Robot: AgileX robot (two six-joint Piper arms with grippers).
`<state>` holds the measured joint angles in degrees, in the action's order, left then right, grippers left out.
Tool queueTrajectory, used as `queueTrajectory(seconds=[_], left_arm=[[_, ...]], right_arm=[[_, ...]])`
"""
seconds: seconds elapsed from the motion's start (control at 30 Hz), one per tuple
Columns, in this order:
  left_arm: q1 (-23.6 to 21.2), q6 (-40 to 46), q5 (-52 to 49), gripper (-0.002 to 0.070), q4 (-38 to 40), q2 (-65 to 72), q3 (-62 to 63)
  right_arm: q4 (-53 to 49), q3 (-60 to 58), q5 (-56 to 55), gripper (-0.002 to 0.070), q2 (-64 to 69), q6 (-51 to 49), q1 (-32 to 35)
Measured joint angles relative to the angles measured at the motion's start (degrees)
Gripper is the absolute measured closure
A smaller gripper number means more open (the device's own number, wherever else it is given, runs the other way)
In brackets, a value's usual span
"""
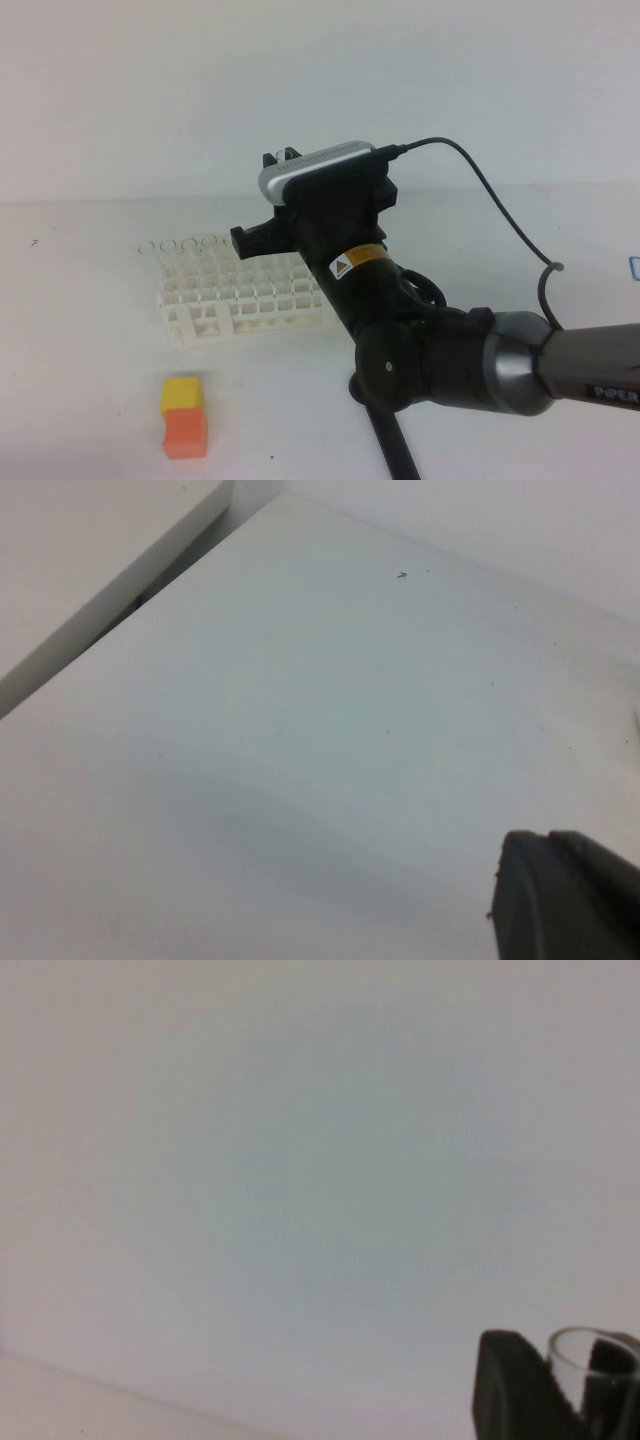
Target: Place the test tubes
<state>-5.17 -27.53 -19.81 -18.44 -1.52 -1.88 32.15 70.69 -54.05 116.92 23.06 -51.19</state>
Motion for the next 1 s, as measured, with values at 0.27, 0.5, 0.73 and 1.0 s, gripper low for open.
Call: queueTrajectory(seconds=[0.27,0.5,0.73,1.0], left_arm=[[0.68,1.31,0.41,0.0676,0.62,0.00,0.00],[7.17,3.41,0.41,0.0676,0.91,0.00,0.00],[10.28,4.54,-0.02,0.0676,0.91,0.00,0.00],[10.28,5.29,0.02,0.0676,0.91,-0.10,0.00]], right_arm=[[-0.28,1.15,1.31,0.0549,0.03,2.10,-0.18],[1.70,1.15,2.10,0.0550,1.63,4.09,-0.23],[2.59,1.24,2.01,0.0550,2.41,4.22,-0.23],[2.92,1.27,1.91,0.0550,2.41,5.73,-0.23]])
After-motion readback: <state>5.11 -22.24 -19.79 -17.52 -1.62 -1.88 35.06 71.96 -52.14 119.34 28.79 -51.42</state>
